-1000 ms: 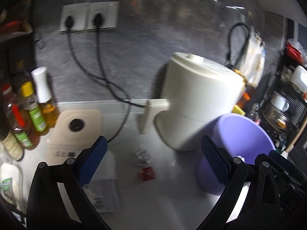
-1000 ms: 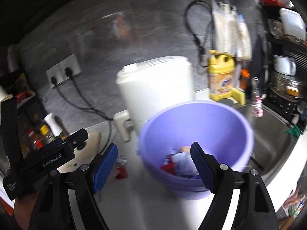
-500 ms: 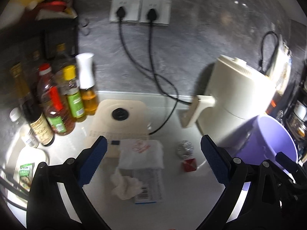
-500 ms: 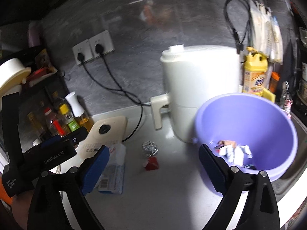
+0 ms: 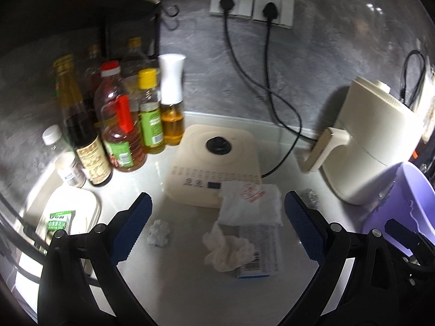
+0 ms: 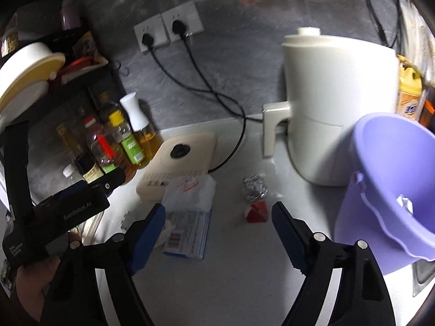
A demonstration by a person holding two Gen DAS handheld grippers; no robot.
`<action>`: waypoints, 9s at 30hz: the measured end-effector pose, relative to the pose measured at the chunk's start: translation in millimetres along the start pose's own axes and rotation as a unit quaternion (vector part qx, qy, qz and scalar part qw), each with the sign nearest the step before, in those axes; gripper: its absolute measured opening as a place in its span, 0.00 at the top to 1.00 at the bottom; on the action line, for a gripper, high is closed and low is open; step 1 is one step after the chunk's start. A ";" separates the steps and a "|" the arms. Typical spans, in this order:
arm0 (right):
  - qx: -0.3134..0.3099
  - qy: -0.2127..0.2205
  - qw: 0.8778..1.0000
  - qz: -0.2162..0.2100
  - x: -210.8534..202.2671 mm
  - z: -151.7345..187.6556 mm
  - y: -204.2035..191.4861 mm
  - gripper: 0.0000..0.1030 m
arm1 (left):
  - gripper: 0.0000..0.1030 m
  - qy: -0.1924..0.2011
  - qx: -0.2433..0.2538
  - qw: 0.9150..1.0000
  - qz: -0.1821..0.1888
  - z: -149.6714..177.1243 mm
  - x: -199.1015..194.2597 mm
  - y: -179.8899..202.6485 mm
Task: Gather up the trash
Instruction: 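Move both tools back over the remaining trash on the counter, then grasp the small white tissue with the left gripper, then carry the tissue into the lavender bucket and open the left gripper, then move both tools back over the white paper bag and receipt, then grasp the white paper bag with the left gripper while the right grasps the red wrapper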
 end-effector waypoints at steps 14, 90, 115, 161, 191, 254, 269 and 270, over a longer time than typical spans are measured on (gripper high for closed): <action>0.002 -0.054 0.998 -0.015 43.8 19.9 4.6 0.35 | 0.37 -0.043 -0.029 0.997 -0.051 34.3 34.0 -31.9; -0.001 0.023 0.999 -0.026 -0.6 -31.7 -11.5 0.99 | 0.74 0.009 -0.003 0.999 0.034 -10.5 10.7 27.1; 0.074 0.117 0.985 0.099 -103.3 -49.1 97.7 0.99 | 0.74 0.029 0.090 0.981 0.172 -23.2 -9.4 185.3; 0.185 0.120 0.958 0.185 -159.6 10.4 187.4 0.59 | 0.12 0.013 0.149 0.947 0.283 -0.6 -36.5 282.7; 0.046 0.069 0.995 0.056 -66.1 -6.1 26.5 0.08 | 0.06 0.022 0.024 0.994 0.107 -7.0 -22.4 64.4; 0.036 -0.114 0.991 0.061 136.3 19.4 62.3 0.74 | 0.93 -0.081 -0.015 0.995 0.060 26.6 118.4 32.5; -0.002 -0.039 0.999 0.017 49.2 -9.8 22.7 0.99 | 0.93 -0.028 -0.001 0.997 0.074 -5.3 57.9 54.4; -0.002 -0.035 0.999 0.015 44.4 -11.5 22.6 0.99 | 0.93 -0.024 0.001 0.997 0.074 -7.3 54.0 56.0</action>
Point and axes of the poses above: each gripper's, at about its wrist camera, not at the fingertips, and x roughly the way its jaws point, y to its right, z to its underside, the point moved 9 cm from there along x, roughly the way its jaws point, and after that the axes turned 4 degrees about -y, right-handed, at the moved point
